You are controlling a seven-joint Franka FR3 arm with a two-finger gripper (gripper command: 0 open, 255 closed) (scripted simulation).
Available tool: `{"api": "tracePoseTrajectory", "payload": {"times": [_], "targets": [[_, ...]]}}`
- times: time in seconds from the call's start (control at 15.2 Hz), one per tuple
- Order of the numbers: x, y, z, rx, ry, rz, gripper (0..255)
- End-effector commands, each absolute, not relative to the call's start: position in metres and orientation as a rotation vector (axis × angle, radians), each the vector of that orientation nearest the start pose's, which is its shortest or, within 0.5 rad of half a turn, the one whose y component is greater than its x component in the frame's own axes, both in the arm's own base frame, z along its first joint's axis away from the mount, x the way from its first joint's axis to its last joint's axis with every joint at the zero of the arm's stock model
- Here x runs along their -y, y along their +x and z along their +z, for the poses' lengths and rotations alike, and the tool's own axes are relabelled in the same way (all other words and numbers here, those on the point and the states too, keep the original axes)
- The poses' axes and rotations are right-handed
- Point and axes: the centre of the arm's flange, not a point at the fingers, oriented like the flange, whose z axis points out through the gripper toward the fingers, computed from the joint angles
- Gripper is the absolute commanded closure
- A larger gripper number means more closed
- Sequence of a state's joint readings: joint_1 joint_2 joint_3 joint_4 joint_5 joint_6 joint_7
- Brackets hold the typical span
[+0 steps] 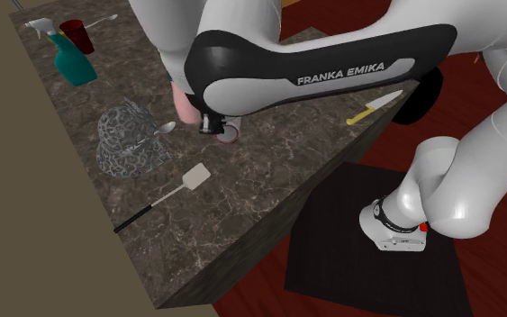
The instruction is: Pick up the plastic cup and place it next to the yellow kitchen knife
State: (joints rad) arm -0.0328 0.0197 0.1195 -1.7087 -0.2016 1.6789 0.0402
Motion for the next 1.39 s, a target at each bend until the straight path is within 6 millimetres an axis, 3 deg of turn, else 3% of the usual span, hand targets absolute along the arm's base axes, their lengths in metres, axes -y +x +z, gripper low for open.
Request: {"api": "tracePoseTrajectory", "payload": {"times": [0.0,0.92,1.32], "targets": [[-0.029,0.564,0.57,0.122,-3.339,0.062,255],[-0.029,0.564,0.644,0.122,-3.339,0.062,255],[0.029,0.51,0.644,0.122,-3.339,0.062,255]]}}
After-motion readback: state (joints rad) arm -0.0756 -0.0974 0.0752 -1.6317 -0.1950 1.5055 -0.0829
